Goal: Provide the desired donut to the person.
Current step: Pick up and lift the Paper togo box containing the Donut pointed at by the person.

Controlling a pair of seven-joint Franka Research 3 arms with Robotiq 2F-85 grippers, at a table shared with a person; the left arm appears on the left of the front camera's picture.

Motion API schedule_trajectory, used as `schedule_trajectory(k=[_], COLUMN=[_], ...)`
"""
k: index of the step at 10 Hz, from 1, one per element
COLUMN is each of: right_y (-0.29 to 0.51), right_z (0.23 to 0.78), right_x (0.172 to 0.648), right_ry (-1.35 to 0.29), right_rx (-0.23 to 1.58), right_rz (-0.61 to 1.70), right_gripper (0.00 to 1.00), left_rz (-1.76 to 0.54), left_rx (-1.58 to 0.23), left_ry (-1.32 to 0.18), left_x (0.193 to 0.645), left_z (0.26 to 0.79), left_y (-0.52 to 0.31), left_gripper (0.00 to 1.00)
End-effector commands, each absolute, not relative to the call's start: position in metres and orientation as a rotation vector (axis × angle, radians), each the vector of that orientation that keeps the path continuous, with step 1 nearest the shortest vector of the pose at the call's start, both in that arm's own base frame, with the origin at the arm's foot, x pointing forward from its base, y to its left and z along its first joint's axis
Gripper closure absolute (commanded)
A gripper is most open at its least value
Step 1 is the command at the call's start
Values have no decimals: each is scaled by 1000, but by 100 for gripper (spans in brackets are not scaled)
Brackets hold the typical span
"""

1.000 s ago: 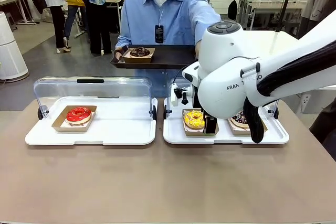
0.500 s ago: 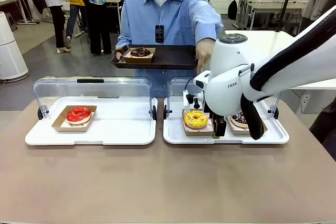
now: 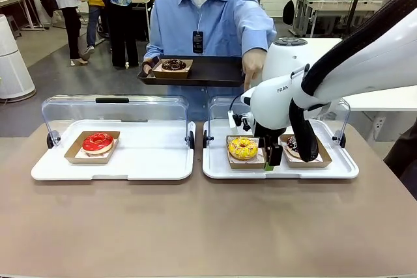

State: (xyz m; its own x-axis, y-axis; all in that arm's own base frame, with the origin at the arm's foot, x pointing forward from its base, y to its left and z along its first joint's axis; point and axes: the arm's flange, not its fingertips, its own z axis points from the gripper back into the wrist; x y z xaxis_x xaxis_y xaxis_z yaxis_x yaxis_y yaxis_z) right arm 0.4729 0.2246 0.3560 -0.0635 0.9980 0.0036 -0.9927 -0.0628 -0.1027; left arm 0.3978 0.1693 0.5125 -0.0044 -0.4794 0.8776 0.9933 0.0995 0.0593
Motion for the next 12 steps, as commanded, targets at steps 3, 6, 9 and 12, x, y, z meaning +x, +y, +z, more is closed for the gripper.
schedule_trajectory(k=[3,6,9,12], right_y=[222,227,229,229], right_z=[347,335,328,329], right_x=[485,485,487,485], right_ry=[-48,-34,-19,-32], right_rx=[-36,-44,-48,-60], right_rz=[1652,1653,1654,1666], right_gripper=[0,0,0,60], left_rz=[-1349,-1349,-1349,-1349], left_rx=[-749,-749,-749,-749], left_ry=[-927,-927,-927,-927], left_x=[397,397,397,397], left_z=[514,514,514,514], left_y=[169,169,169,169], left_gripper=[0,0,0,0])
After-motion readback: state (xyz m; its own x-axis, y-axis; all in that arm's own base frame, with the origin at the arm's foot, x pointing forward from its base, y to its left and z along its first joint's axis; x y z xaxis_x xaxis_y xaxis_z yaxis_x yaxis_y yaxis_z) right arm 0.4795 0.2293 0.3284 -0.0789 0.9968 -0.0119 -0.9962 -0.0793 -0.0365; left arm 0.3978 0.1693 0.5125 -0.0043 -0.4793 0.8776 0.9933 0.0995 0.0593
